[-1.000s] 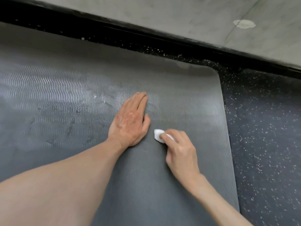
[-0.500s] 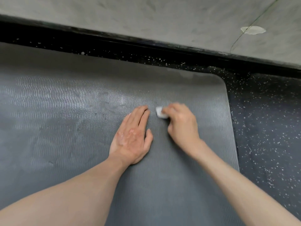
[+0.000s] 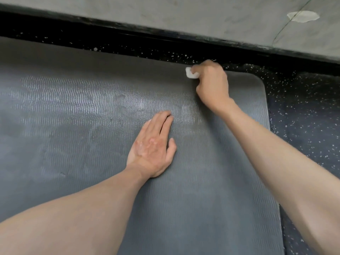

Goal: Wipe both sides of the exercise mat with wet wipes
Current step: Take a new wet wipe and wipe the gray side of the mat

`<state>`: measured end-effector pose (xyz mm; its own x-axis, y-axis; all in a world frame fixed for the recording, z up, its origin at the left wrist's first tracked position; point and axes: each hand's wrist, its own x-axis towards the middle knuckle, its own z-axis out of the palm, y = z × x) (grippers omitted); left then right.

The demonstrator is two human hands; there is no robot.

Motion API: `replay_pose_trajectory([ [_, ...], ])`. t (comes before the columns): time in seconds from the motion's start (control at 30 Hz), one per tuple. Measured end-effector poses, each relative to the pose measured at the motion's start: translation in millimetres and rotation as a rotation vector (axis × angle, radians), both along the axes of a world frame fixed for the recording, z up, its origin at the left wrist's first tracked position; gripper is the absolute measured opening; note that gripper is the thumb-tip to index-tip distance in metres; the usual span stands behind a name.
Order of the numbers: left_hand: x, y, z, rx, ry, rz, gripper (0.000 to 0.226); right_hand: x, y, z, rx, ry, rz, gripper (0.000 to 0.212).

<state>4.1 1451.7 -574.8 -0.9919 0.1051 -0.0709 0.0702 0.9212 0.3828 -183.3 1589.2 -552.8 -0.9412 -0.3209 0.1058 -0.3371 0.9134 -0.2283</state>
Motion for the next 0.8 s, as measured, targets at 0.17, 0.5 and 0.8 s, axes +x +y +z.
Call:
replay_pose_trajectory([
  [0.17, -0.5, 0.0, -0.3, 0.014, 0.011, 0.001, 0.06, 28.7, 18.1, -7.3, -0.099, 0.049, 0.124, 0.042],
  [0.5, -0.5, 0.1, -0.8, 0.001, 0.015, -0.007, 0.06, 15.7, 21.5, -4.3, -0.073, 0.034, -0.017, 0.047],
  [0.8, -1.6, 0.5, -0.8, 0.007, 0.013, -0.003, 0.061, -1.5, 33.8, 4.1, -0.001, 0.025, -0.136, 0.048],
])
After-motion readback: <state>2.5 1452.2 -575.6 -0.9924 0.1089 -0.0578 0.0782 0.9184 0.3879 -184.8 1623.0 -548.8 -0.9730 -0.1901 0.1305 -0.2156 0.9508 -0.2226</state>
